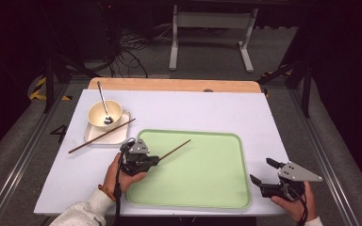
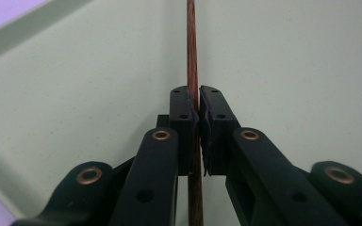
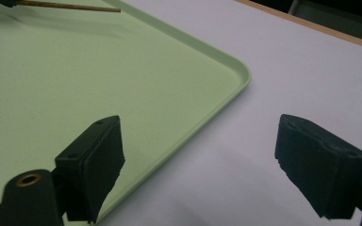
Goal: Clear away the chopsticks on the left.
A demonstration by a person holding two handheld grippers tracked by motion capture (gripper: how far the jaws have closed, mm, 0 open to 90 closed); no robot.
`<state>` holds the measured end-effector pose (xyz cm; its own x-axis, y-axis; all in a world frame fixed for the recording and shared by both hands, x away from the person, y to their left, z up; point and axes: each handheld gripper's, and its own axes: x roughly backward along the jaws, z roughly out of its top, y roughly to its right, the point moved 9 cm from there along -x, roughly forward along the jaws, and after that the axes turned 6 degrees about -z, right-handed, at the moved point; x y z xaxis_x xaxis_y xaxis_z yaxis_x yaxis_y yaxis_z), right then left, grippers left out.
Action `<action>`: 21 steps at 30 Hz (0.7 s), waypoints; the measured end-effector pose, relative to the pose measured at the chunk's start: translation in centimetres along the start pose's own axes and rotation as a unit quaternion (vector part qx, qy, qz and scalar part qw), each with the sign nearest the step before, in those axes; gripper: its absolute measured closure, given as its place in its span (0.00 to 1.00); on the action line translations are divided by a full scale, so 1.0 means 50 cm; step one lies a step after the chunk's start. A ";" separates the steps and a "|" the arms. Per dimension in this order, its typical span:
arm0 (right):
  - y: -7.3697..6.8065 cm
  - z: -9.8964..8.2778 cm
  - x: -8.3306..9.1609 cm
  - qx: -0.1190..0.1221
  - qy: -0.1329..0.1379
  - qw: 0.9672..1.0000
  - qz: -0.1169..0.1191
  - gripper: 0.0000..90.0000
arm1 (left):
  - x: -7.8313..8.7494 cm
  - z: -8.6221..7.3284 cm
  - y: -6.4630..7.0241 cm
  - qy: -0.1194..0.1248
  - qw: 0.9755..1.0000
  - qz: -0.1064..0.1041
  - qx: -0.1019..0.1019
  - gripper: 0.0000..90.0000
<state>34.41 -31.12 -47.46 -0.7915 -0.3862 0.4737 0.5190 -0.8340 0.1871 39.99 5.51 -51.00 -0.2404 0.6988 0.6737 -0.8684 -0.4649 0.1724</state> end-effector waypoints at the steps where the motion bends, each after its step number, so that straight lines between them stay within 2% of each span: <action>1: -0.001 0.000 0.000 0.000 0.000 1.000 0.001 0.18 | 0.000 0.000 0.000 0.000 1.000 0.000 0.000 0.94; 6: -0.001 0.000 0.000 0.000 -0.001 1.000 0.002 0.18 | -0.005 0.001 0.007 -0.005 1.000 -0.003 -0.003 0.94; 10: -0.001 0.000 0.000 0.001 -0.001 1.000 0.001 0.18 | -0.006 0.006 0.019 0.002 1.000 -0.018 0.001 0.94; 14: -0.001 0.000 -0.001 0.002 -0.002 1.000 0.000 0.18 | -0.011 0.010 0.030 0.003 1.000 -0.026 -0.005 0.96; 21: -0.001 0.000 0.000 0.001 -0.001 1.000 0.001 0.18 | -0.010 0.010 0.025 0.001 1.000 -0.015 -0.016 0.93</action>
<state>34.39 -31.10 -47.48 -0.7895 -0.3873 0.4762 0.5213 -0.8326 0.1871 39.25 4.31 -50.76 -0.2148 0.7139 0.6665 -0.8885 -0.4262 0.1702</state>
